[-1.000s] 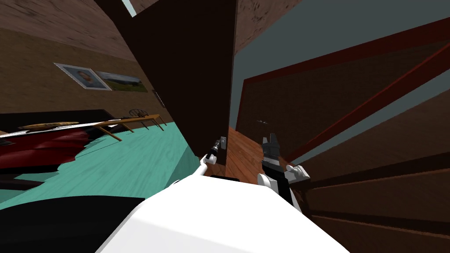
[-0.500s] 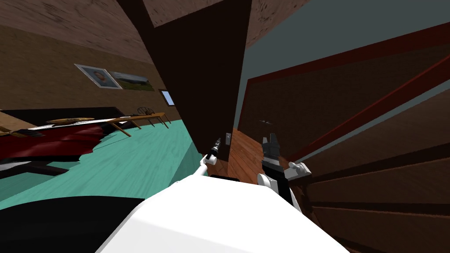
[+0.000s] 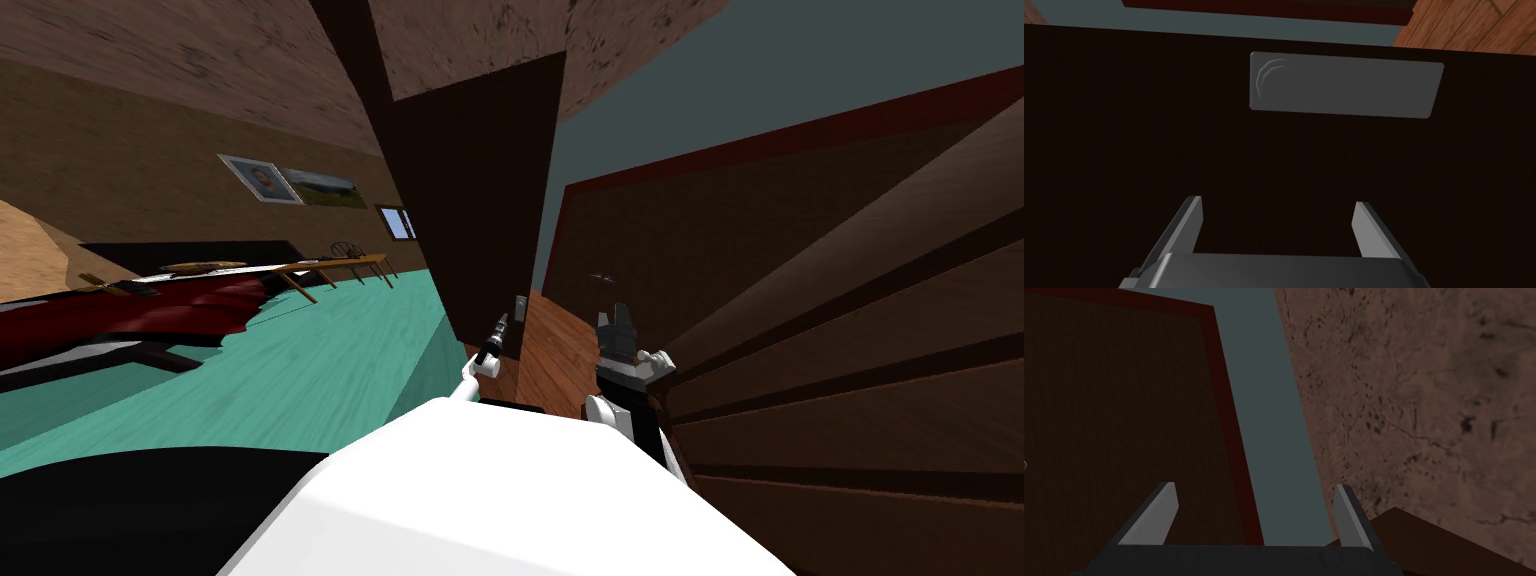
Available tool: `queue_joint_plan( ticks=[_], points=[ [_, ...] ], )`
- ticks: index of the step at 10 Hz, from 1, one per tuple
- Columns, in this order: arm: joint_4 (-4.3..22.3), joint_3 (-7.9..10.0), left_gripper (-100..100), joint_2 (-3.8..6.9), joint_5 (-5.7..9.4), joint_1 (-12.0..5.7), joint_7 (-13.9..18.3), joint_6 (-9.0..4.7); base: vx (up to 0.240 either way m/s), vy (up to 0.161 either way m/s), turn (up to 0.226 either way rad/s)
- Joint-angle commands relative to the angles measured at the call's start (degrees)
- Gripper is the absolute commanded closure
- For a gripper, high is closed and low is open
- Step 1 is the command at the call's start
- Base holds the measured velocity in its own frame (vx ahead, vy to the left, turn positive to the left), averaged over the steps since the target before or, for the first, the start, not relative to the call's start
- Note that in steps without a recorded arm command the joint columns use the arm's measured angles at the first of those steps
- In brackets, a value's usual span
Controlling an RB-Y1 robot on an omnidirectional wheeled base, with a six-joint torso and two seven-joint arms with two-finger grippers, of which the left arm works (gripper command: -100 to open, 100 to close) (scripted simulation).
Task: Push the door open
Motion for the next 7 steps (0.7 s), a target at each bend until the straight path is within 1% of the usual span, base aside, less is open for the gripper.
queue_joint_plan(
  ticks=[1, 2, 3, 5, 6, 7],
  points=[
    [-0.5, -0.05, -100, -1.02, -0.06, 0.31, -0.3, 0.31, -0.132, -0.174, 0.017],
    [-0.2, -0.06, -100, -0.64, -0.04, 0.22, -0.2, 0.05, -0.048, -0.080, 0.008],
    [-0.2, -0.02, -100, 0.01, -0.06, 0.20, -0.2, 0.02, 0.053, 0.055, -0.001],
    [-0.1, 0.06, -100, 0.71, -0.08, 0.14, -0.2, -0.05, 0.104, 0.113, -0.010],
    [0.0, 0.17, -100, 1.43, -0.10, 0.05, -0.2, -0.13, 0.159, 0.124, -0.007],
    [0.2, 0.29, -100, 2.06, -0.13, -0.05, -0.3, -0.23, 0.194, 0.072, -0.022]
  ],
)
